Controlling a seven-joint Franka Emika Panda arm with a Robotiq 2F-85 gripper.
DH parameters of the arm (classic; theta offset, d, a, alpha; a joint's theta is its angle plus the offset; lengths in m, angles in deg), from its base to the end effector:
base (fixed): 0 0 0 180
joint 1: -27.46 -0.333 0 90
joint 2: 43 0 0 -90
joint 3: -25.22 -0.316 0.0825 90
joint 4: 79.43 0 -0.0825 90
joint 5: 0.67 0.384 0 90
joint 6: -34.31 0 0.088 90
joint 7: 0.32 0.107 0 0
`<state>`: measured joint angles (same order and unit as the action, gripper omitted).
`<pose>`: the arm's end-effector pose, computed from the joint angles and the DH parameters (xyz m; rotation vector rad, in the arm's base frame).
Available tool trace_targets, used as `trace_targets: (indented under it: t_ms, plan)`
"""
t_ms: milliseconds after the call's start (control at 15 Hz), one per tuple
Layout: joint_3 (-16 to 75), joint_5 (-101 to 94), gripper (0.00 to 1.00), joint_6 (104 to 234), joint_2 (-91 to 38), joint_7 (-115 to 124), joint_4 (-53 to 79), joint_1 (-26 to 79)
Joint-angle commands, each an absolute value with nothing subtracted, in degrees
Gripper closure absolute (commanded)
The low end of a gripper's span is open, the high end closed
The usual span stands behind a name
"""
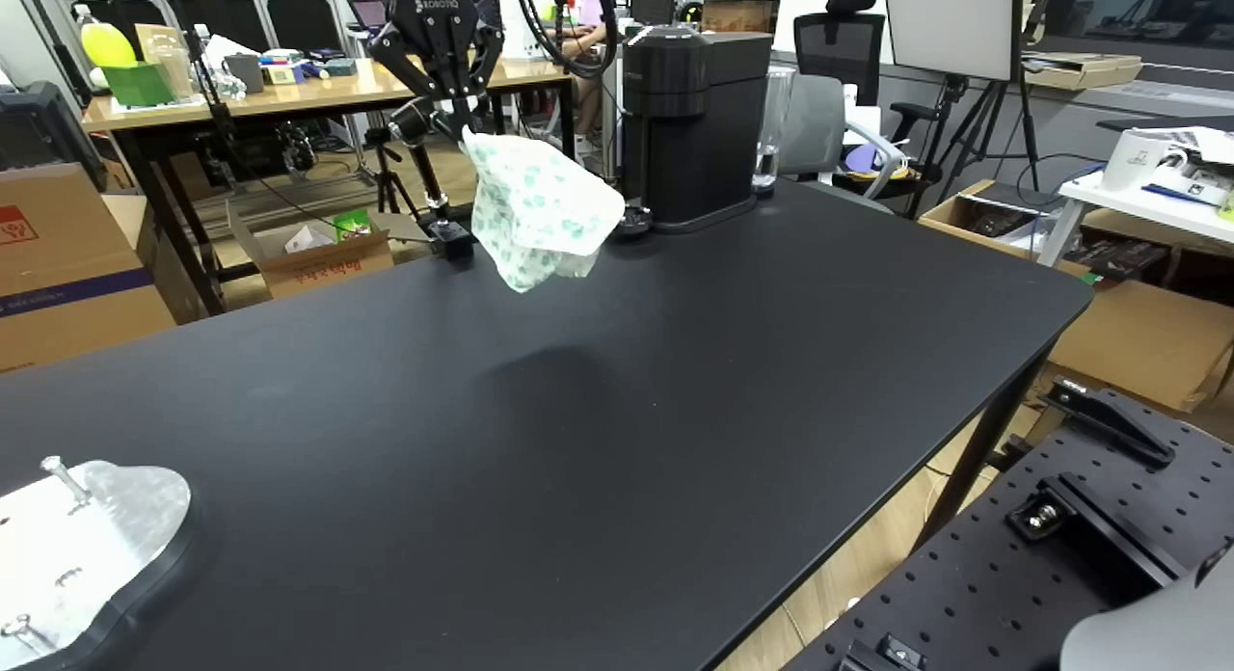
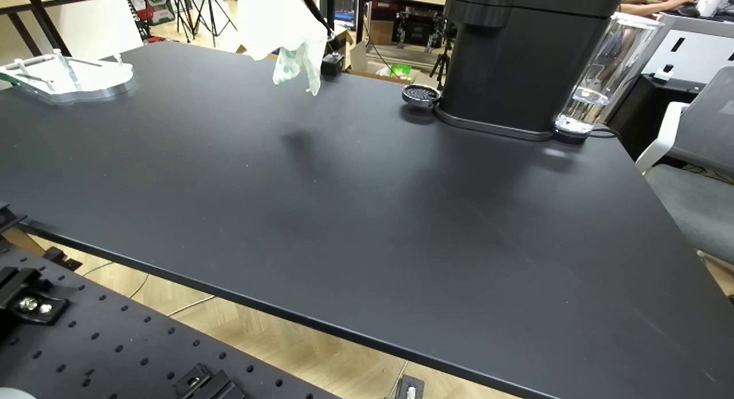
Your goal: Hang the cloth on the black stand
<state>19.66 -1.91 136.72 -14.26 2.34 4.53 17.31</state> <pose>0.6556 0.1719 0.3786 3.1072 0.3535 -0.2810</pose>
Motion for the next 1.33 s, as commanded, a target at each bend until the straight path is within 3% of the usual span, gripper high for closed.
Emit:
trace_targets:
  t_ms: [0,667,733,800,1267]
  plan:
    - [19.7,-2.2,1.0,133.7,-11.5,4.0,0.5,16.5]
    - [19.2,-1.8,1.0,128.9,-6.5,4.2,-4.4,14.5]
    - [19.2,-1.7,0.74,128.9,-6.2,4.4,-4.7,14.4]
    - [19.2,-1.5,0.73,128.6,-6.0,4.5,-5.0,14.3]
    - [19.5,-3.1,0.27,125.1,-5.9,5.4,-9.6,13.5]
